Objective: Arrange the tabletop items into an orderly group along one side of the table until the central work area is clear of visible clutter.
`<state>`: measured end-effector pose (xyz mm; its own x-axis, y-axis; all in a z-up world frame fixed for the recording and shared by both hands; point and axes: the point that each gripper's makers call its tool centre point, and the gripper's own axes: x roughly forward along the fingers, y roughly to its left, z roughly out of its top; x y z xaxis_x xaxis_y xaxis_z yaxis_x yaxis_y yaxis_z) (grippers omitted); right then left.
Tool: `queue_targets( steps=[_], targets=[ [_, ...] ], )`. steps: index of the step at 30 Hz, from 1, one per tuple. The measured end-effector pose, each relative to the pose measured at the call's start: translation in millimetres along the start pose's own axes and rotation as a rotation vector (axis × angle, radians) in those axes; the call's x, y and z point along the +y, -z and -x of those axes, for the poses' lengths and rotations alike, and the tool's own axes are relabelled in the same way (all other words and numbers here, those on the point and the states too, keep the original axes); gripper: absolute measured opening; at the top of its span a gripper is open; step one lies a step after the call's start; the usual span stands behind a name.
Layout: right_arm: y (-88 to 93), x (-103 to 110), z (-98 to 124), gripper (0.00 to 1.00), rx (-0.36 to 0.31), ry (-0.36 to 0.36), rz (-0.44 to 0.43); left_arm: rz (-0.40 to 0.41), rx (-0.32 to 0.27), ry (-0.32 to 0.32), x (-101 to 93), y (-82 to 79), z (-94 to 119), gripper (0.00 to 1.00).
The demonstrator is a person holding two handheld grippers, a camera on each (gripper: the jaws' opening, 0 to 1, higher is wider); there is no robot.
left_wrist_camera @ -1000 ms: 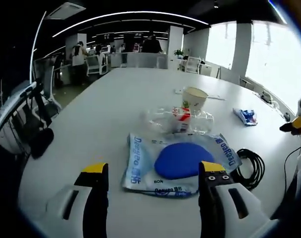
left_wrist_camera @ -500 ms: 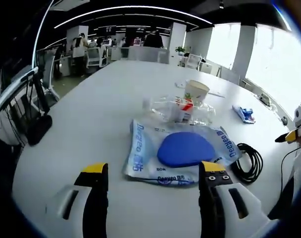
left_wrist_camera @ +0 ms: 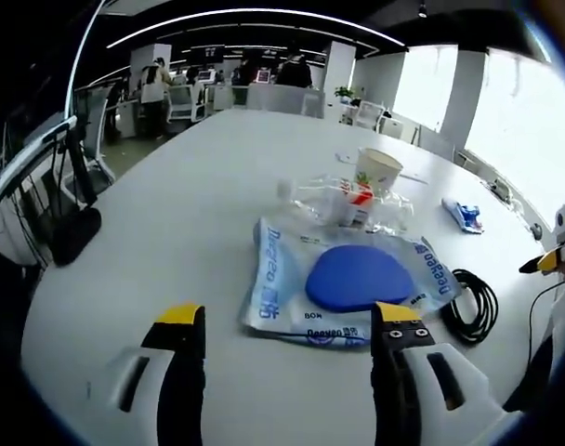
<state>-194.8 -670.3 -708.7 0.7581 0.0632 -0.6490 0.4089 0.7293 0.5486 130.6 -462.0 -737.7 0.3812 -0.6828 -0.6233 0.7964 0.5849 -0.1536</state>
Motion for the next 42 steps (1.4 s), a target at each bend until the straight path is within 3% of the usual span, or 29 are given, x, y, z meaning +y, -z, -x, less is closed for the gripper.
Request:
queue_targets(
  steps=[5,10,18,22,25,33,35,37,40,42],
  targets=[
    [-7.7,6.7,-8.1,0.49,0.015,-0.017,0.02,0.02,0.005,-0.011,2.5,2.7,-5.1,0.68],
    [-25.0,27.8,-23.5,0.49,0.019,-0.062,0.069,0.028,0.004,-0.011,4.5,0.7,-8.6,0.63],
    [-40.2,93.8,-67.1,0.39,0.064,-0.219,0.103,0.049,0.016,-0.005,6.7,-0.6,-13.4,0.55],
    [-31.1,122.6,-94.4,0.36,0.138,-0.271,0.156,0.074,0.024,-0.009,8.6,1.8,-14.7,0.52],
    [-26.1,137.5,-111.5,0.35,0.172,-0.296,0.146,0.093,0.036,-0.006,8.7,5.9,-15.8,0.49],
    [-12.7,142.4,-148.8,0.29,0.25,-0.279,0.102,0.137,0.031,-0.013,11.0,10.4,-15.3,0.42],
    [-9.8,139.2,-155.6,0.28,0.258,-0.269,0.092,0.134,0.031,-0.021,12.1,10.5,-14.6,0.38],
    [-8.5,134.5,-162.6,0.28,0.255,-0.245,0.037,0.106,0.046,-0.077,21.2,13.2,-12.8,0.34],
    [-7.2,138.0,-167.4,0.28,0.253,-0.251,-0.015,0.177,0.016,-0.058,17.5,10.1,-14.9,0.31],
    [-5.3,144.0,-170.2,0.27,0.258,-0.259,-0.012,0.172,0.018,-0.063,20.3,11.0,-16.1,0.27]
  ],
)
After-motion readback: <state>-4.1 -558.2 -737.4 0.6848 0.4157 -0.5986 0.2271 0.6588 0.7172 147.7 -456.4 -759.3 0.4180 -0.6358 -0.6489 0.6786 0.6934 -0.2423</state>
